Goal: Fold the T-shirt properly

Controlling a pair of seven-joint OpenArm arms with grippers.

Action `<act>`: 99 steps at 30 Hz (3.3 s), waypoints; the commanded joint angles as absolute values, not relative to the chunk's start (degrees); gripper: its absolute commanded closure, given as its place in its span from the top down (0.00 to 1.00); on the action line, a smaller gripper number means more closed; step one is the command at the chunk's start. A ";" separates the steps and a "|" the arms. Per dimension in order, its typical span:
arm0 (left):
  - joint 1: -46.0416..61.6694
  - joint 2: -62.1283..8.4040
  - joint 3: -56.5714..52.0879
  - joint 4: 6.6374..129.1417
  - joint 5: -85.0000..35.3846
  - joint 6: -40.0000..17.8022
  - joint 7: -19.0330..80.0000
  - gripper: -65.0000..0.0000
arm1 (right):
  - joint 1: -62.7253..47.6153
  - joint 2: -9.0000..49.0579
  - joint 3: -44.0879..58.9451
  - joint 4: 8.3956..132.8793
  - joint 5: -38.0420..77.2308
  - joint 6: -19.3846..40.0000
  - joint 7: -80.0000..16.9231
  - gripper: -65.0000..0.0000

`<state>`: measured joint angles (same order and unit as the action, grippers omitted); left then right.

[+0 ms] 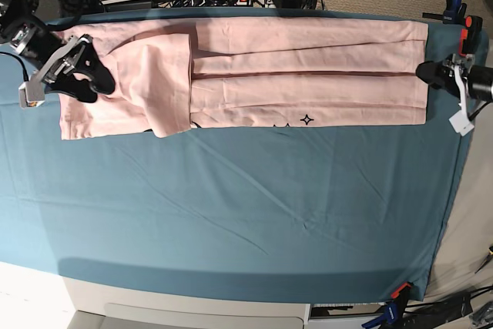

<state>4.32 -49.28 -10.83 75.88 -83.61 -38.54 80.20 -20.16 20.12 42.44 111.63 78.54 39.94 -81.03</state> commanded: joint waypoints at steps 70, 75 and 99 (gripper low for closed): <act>14.79 -27.66 -23.00 106.94 -70.13 -34.28 74.83 0.00 | -18.76 20.34 25.61 112.38 20.86 26.68 -61.98 0.51; 14.57 -24.01 -22.96 108.27 -69.36 -34.30 73.82 0.00 | -18.74 18.35 25.61 111.28 15.90 23.59 -59.90 0.51; 6.92 -6.90 10.02 108.22 -51.88 -31.92 66.76 0.00 | -16.16 17.78 25.61 102.45 15.16 23.09 -57.58 0.51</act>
<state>7.73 -7.09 10.13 107.24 -50.46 -31.68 68.45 -16.67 16.82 25.28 101.84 15.00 23.51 -58.87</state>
